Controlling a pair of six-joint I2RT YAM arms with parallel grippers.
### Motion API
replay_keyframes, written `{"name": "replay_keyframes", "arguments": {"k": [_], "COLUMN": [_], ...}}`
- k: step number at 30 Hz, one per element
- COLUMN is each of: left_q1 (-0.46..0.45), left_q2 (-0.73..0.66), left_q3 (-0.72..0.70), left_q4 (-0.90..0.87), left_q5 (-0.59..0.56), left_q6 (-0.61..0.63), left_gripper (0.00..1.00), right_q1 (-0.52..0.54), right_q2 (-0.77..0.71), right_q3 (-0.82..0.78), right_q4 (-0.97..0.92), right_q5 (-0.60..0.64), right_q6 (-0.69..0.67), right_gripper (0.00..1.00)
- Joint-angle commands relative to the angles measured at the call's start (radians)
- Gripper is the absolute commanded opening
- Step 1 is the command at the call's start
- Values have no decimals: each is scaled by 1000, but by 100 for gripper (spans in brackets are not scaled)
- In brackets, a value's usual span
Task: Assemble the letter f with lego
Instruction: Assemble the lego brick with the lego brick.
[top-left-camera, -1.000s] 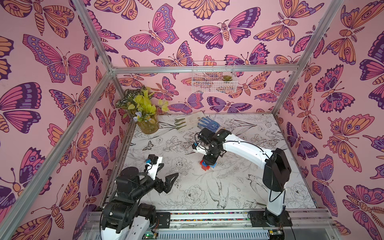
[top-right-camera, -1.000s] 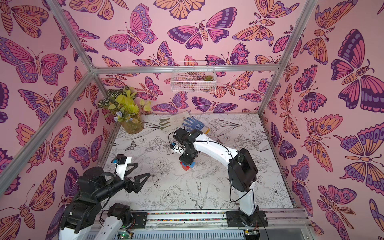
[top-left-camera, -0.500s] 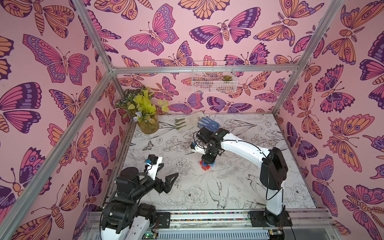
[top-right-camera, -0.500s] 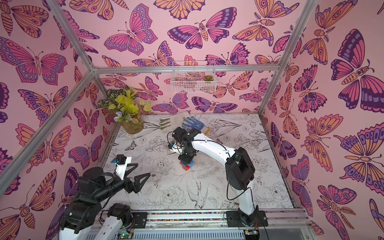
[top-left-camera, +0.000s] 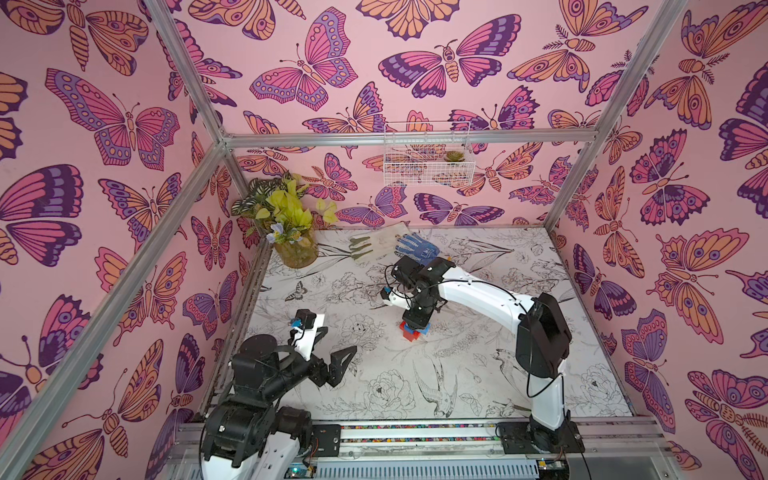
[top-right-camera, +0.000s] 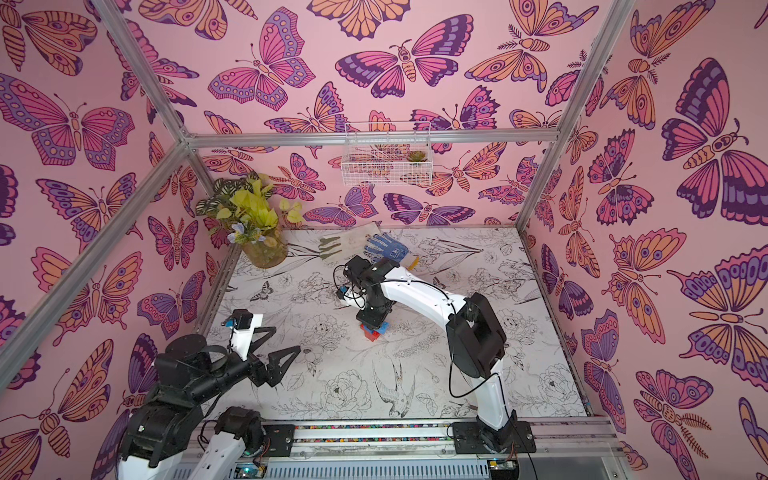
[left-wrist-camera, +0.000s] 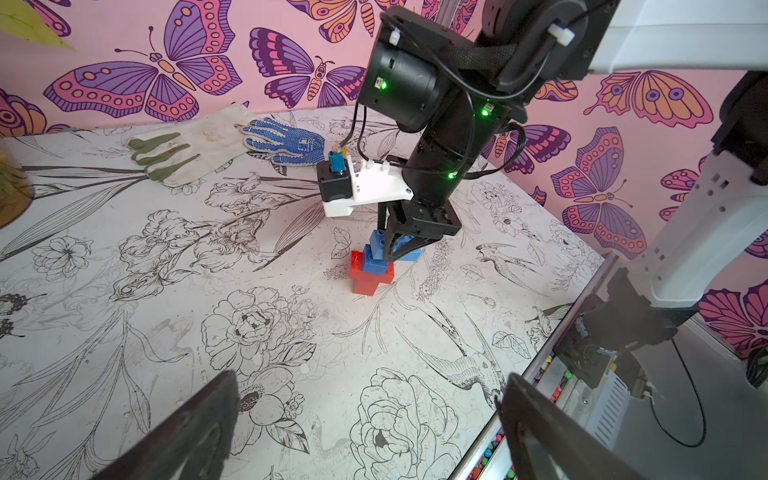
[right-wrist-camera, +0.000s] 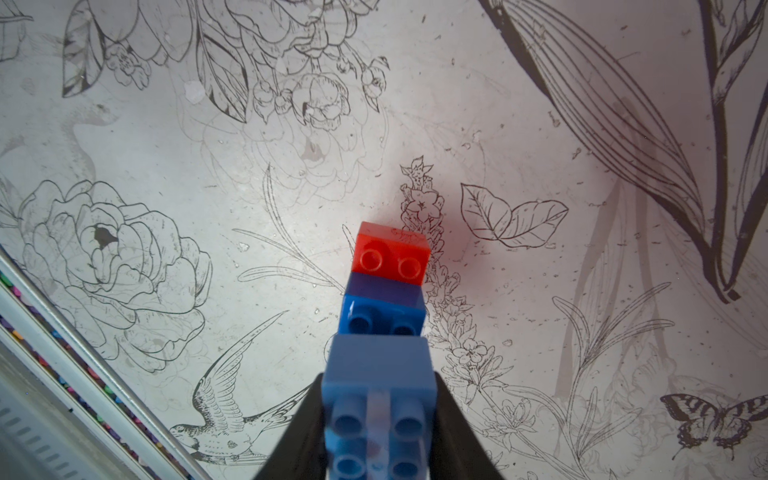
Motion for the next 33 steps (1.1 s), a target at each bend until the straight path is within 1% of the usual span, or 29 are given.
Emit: {"name": "replay_keyframes", "arguments": {"k": [1,18,33], "left_q1": [-6,-5,-5], "left_q2": [-11,-10,-11], "left_q3": [-17,-17,-17], "left_q4": [15,15,15], "left_q5": [5,6,6], "left_q6": [-2,-1,0], "left_gripper": [99,99,99], "right_q1": [5,4,5], "right_q2": [11,40,35], "right_q3": [25,52,43], "right_q4": [-15,-15,-27], "right_q5": [9,-4,-10], "right_q6": [12,23,35], "right_gripper": [21,21,20]}}
